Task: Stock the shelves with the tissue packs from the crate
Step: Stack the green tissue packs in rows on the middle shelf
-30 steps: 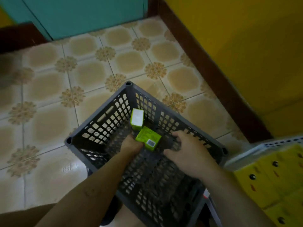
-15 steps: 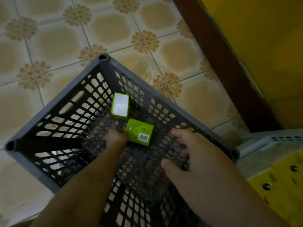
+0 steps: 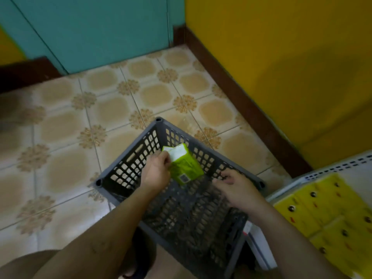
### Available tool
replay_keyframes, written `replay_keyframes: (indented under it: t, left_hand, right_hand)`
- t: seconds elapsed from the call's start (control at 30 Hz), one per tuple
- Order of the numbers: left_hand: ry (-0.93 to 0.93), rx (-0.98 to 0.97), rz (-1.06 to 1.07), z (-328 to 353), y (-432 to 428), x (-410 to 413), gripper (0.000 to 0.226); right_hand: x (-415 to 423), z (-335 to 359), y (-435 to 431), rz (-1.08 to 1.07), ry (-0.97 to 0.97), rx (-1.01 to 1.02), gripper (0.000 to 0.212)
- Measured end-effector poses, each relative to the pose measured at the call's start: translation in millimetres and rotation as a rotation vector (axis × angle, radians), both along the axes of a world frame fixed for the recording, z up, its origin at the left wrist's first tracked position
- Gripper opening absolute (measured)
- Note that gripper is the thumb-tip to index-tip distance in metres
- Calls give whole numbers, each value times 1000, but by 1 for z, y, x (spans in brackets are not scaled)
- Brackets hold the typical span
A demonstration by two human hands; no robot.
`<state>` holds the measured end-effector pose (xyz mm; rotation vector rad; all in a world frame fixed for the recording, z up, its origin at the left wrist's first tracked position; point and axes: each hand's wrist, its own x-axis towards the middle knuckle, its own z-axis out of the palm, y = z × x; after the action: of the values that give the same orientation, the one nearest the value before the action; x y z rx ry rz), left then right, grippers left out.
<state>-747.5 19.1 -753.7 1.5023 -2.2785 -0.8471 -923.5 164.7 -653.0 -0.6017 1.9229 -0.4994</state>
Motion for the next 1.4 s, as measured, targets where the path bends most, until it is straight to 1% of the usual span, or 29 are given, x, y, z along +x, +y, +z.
replay_keyframes:
  t: [0.07, 0.13, 0.2, 0.23, 0.3, 0.37, 0.47, 0.5, 0.57, 0.6, 0.67, 0.7, 0.73, 0.77, 0.83, 0.9, 0.93, 1.0, 1.03, 1.13, 1.2, 1.23, 1.33, 1.4]
  left_hand:
    - [93, -139, -109, 50, 10, 7, 29]
    - [216, -219, -199, 100, 28, 10, 38]
    - [349, -272, -305, 147, 54, 9, 39]
    - [410, -289, -357, 168, 68, 7, 36]
    - [500, -331, -433, 204, 95, 4, 29]
    - [560, -370, -468, 228, 117, 5, 24]
    - [644, -302, -454, 252, 145, 12, 24]
    - [687, -246, -434, 256, 155, 15, 21]
    - [796, -71, -367, 267, 178, 21, 8]
    - [841, 36, -319, 272, 188, 23, 19]
    - [953, 285, -226, 281, 203, 26, 39]
    - [1006, 373, -198, 286, 208, 28, 42]
    - [1028, 409, -190, 291, 212, 29, 40]
    - [1018, 405, -193, 295, 216, 28, 36]
    - [980, 358, -213, 305, 226, 25, 29]
    - [971, 347, -245, 315, 240, 17, 28]
    - [970, 355, -266, 320, 248, 12, 28]
    - [975, 376, -298, 329, 266, -1, 29]
    - [984, 384, -318, 333, 276, -9, 29]
    - [1034, 413, -428, 342, 315, -40, 28]
    - [1046, 465, -518, 347, 346, -62, 27]
    - [1037, 490, -562, 349, 362, -71, 27]
    - [989, 533, -699, 356, 411, -97, 25]
    - [954, 539, -773, 360, 443, -111, 25]
  right_hand:
    - [7, 16, 17, -261, -226, -25, 55]
    - [13, 36, 37, -518, -533, -96, 60]
    - [17, 55, 61, -653, -770, -195, 66]
    - [19, 66, 73, -678, -850, -251, 70]
    - [21, 86, 94, -738, -931, -363, 74]
    - [23, 112, 113, -779, -940, -464, 64]
    - [28, 148, 138, -775, -863, -588, 41]
    - [31, 157, 145, -782, -835, -634, 37]
    - [37, 170, 157, -787, -734, -734, 26]
    - [41, 174, 161, -764, -662, -785, 23]
    - [51, 182, 169, -674, -506, -870, 25]
    - [57, 186, 173, -642, -437, -903, 27]
    - [63, 191, 179, -624, -382, -938, 29]
    - [67, 195, 184, -607, -338, -972, 34]
    - [68, 202, 198, -564, -244, -1028, 50]
    - [66, 212, 217, -525, -145, -1049, 63]
    - [63, 218, 228, -521, -113, -1051, 64]
    - [56, 230, 253, -545, -84, -1057, 59]
    - [51, 234, 268, -563, -40, -1052, 58]
    - [32, 244, 314, -636, 188, -1006, 76]
    - [21, 252, 349, -698, 272, -1008, 75]
    - [17, 256, 368, -731, 300, -1004, 75]
    - [8, 267, 426, -828, 386, -984, 84]
    - [4, 272, 466, -887, 454, -945, 84]
